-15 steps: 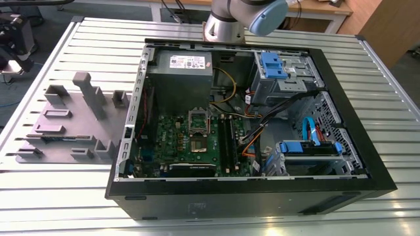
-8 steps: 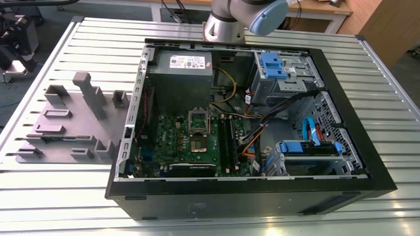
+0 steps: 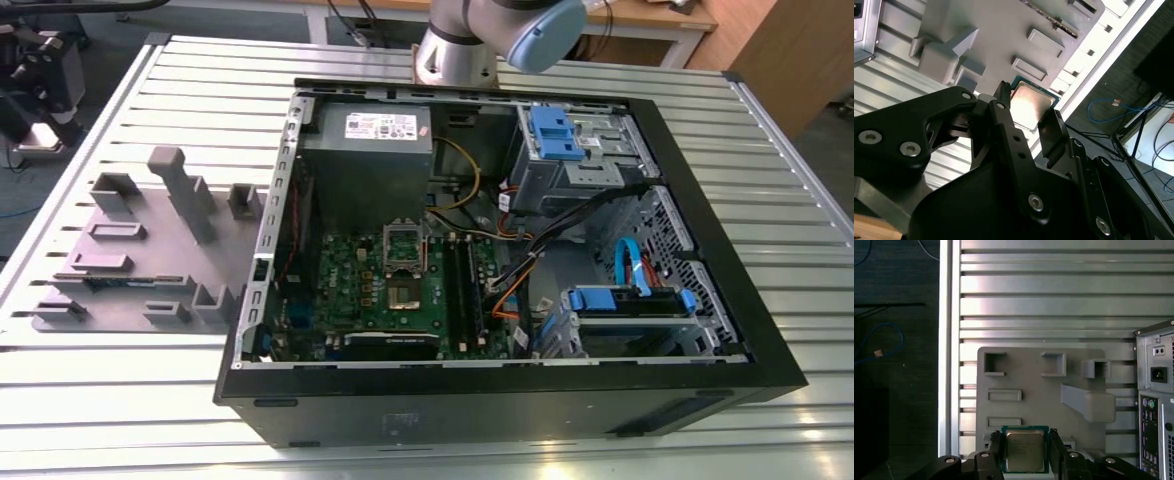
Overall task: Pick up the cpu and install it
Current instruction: 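Pick up the cpu and move it towards the insertion slot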
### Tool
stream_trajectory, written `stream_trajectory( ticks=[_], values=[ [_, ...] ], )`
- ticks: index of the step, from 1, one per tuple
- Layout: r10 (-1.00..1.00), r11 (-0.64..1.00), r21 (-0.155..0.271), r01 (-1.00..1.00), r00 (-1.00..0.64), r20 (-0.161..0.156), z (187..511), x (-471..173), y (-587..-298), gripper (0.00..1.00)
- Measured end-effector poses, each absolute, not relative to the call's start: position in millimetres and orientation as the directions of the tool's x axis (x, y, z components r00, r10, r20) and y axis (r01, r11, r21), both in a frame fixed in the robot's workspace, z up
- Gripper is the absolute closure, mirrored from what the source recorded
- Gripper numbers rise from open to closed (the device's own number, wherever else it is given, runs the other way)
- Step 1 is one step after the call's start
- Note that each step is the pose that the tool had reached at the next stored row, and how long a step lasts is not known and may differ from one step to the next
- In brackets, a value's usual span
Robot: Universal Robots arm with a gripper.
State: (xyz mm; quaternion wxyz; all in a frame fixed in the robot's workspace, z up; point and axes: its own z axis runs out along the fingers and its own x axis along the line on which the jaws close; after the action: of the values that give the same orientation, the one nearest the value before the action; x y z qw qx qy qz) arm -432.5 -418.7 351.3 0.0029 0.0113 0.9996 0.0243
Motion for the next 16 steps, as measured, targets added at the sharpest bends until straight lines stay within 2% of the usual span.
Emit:
stream_trajectory(
  ticks=[16],
  values=[
    [0.023,0.999,0.049,0.022,-1.0,-0.005,350.4,-410.3,-418.7,0.53]
  ],
)
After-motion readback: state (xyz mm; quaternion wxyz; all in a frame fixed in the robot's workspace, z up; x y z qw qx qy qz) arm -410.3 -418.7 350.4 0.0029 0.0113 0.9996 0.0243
